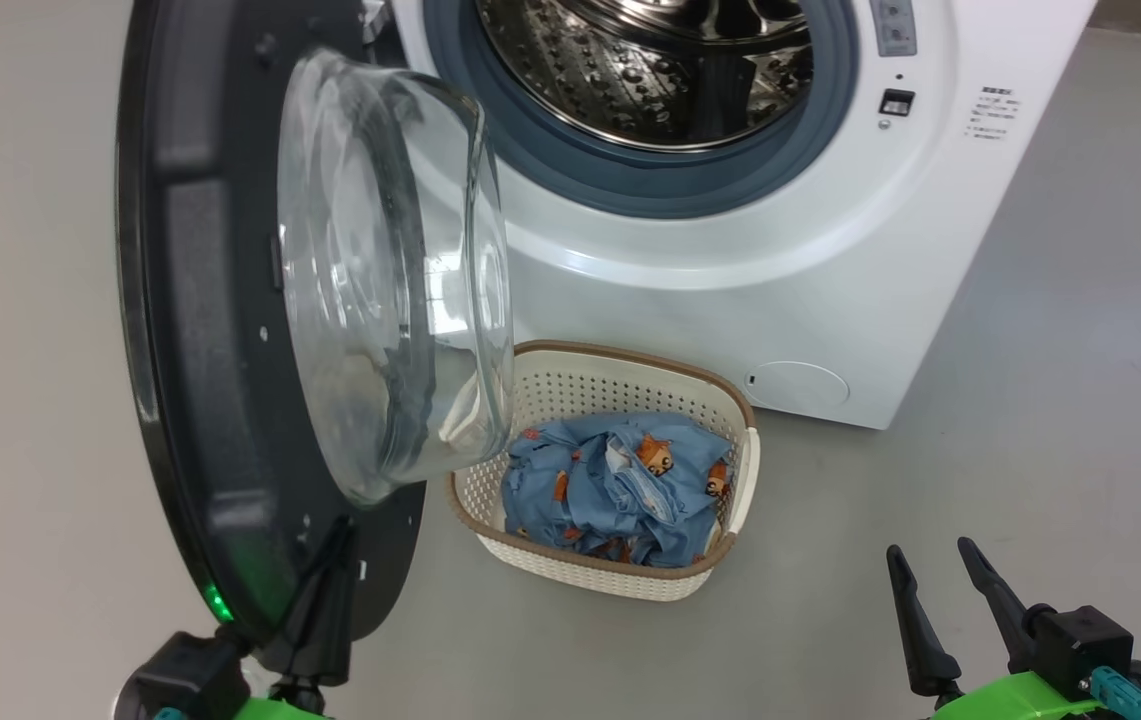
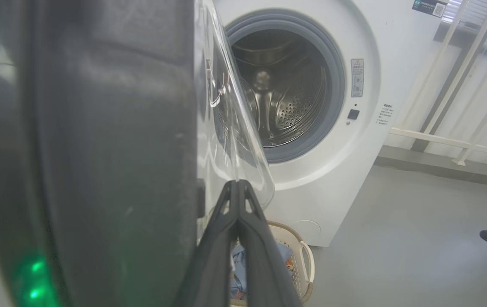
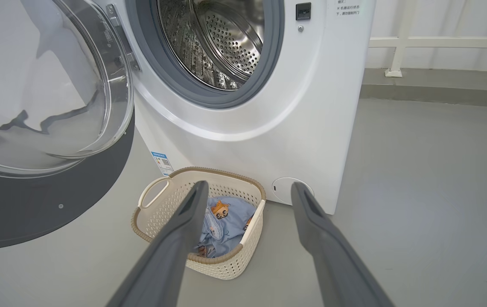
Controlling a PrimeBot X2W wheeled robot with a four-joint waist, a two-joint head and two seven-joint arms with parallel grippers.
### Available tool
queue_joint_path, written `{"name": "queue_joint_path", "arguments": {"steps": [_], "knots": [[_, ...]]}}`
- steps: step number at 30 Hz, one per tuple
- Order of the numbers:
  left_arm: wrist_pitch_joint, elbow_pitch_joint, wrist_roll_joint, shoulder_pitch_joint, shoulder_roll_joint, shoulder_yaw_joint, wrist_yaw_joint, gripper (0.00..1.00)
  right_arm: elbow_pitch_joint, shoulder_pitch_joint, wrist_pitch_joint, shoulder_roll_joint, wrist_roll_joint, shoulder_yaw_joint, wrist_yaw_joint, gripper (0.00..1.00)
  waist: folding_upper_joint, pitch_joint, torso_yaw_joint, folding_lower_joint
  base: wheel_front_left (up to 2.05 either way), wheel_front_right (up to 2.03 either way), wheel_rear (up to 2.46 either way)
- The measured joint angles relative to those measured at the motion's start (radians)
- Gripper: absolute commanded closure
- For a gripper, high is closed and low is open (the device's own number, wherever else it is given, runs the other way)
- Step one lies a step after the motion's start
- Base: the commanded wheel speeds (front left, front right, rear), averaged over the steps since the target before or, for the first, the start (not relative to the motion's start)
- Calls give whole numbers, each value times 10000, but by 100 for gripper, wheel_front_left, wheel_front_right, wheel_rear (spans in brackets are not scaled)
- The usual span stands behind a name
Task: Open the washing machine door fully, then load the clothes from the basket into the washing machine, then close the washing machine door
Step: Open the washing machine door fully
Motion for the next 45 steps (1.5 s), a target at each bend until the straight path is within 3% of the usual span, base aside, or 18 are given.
{"name": "queue_joint_path", "arguments": {"steps": [13, 31, 37, 45], "knots": [[0, 817, -278, 81, -2, 1306, 138, 100, 67, -1, 0, 0, 2, 56, 0, 0, 0, -72, 132, 0, 0, 0, 0], [2, 3018, -477, -1884, -59, 5164, 303, 100, 163, -244, 0, -6, -4, 98, 0, 0, 0, 380, -545, 0, 0, 0, 0], [2, 3534, -479, -2607, 190, 6299, 299, 100, 176, -322, 0, -8, -73, 125, 0, 0, 0, 539, -638, 0, 0, 0, 0], [0, 4811, -234, -3608, 1200, 7219, -10, 100, 240, -656, 0, -15, -163, 176, 0, 0, 0, 757, -897, 0, 0, 0, 0]]}}
